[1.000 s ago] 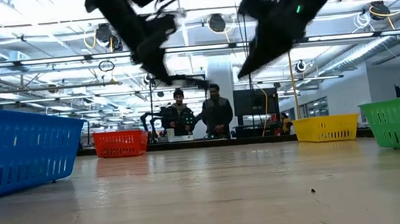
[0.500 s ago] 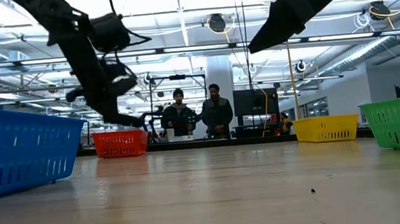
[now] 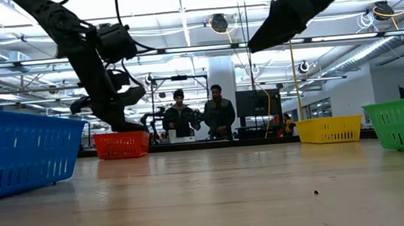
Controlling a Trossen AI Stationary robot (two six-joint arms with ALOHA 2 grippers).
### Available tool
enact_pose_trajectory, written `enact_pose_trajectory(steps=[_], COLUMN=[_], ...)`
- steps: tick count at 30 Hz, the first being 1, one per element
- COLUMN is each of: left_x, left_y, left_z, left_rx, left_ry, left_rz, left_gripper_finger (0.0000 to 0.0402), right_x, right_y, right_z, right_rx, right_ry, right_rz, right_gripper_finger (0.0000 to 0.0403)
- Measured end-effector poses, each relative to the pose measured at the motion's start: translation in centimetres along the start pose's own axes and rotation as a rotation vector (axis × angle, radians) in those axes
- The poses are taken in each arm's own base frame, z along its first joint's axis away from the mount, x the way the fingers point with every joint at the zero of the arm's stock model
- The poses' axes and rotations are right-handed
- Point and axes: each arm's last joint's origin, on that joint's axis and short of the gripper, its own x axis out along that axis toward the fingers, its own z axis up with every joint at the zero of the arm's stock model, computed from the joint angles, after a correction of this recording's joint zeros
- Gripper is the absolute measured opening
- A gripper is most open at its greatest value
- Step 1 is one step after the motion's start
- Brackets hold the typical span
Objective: Pick & Place Travel size toiletries
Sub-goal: Put the black comb into orange basket, then return to Home Position
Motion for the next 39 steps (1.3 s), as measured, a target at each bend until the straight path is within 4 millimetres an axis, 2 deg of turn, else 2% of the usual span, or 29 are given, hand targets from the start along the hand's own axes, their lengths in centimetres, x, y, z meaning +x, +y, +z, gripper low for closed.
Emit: enact_pose_trajectory(steps=[9, 13, 18, 30, 34, 37, 39], left_x=[0.0, 0.3, 0.4, 0.2, -3.0, -6.5, -9.7], left_y=[0.0, 0.3, 0.4, 0.4, -0.6, -1.0, -0.9], left_z=[0.1, 0.3, 0.4, 1.2, 2.7, 2.9, 2.9], left_rx=[0.021, 0.022, 0.039, 0.021, 0.100, 0.223, 0.305], left_ry=[0.024, 0.077, 0.147, 0.080, -0.049, -0.135, -0.230], left_rz=[-0.035, -0.108, -0.228, -0.183, -0.282, -0.399, -0.504], left_gripper_finger=[0.0032, 0.0039, 0.0080, 0.0159, 0.0174, 0.0179, 0.0179], right_x=[0.0, 0.0, 0.0, 0.0, -0.3, -1.5, -2.7], right_y=[0.0, 0.0, 0.0, 0.0, -0.1, -0.5, -0.9], right_z=[0.1, 0.1, 0.1, 0.1, 0.2, 0.2, 0.1], right_rx=[0.004, 0.004, 0.004, 0.000, 0.014, 0.052, 0.049], right_ry=[-0.009, -0.009, -0.009, -0.008, -0.017, -0.005, 0.007], right_rz=[0.000, 0.000, 0.000, 0.000, 0.001, 0.001, 0.001], right_gripper_finger=[0.0311, 0.0311, 0.0311, 0.0311, 0.0311, 0.0311, 0.0311])
